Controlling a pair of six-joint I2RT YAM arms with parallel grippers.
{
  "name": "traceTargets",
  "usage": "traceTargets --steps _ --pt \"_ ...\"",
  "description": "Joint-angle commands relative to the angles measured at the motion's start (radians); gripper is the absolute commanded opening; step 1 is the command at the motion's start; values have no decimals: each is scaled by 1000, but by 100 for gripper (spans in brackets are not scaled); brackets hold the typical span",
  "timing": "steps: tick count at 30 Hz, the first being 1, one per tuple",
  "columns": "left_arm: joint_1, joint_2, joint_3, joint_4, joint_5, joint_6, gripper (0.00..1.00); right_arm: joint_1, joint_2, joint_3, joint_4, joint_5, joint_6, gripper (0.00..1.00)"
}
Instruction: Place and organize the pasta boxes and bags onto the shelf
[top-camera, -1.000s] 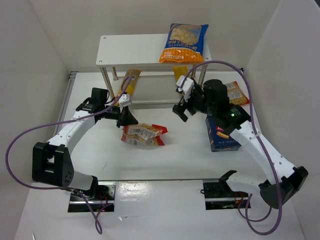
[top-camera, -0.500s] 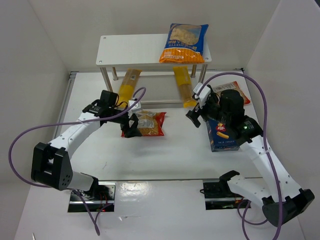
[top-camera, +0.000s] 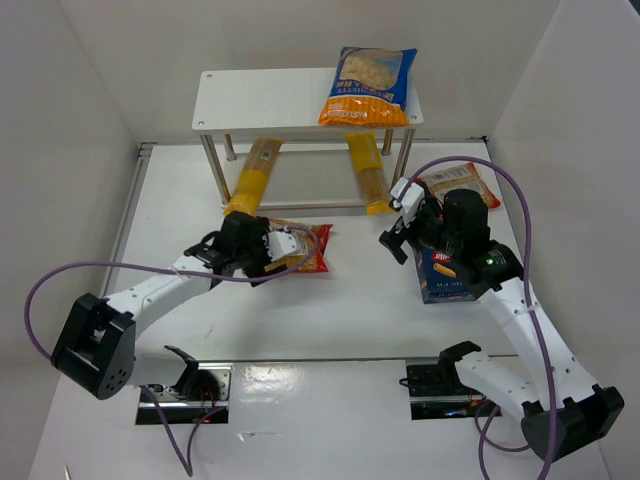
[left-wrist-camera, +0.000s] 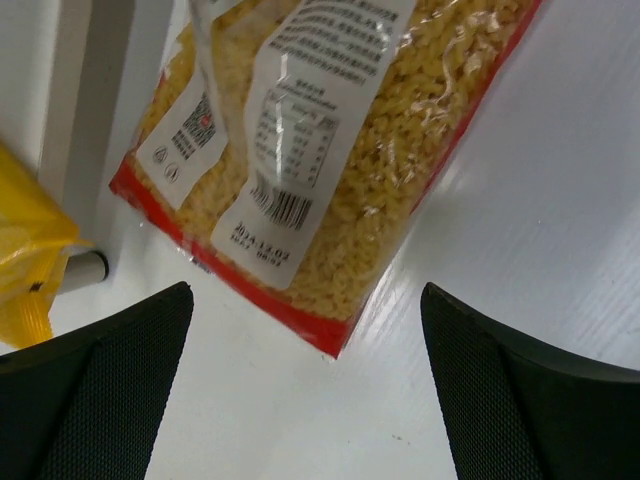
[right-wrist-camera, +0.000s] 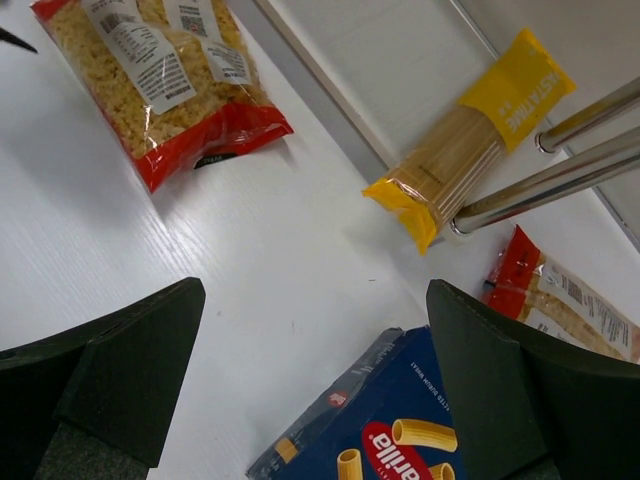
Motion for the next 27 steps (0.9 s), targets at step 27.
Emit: traceTargets --steps 27 --pt "-232 396 23 436 -446 92 100 -62 -8 -32 22 -79 -39 100"
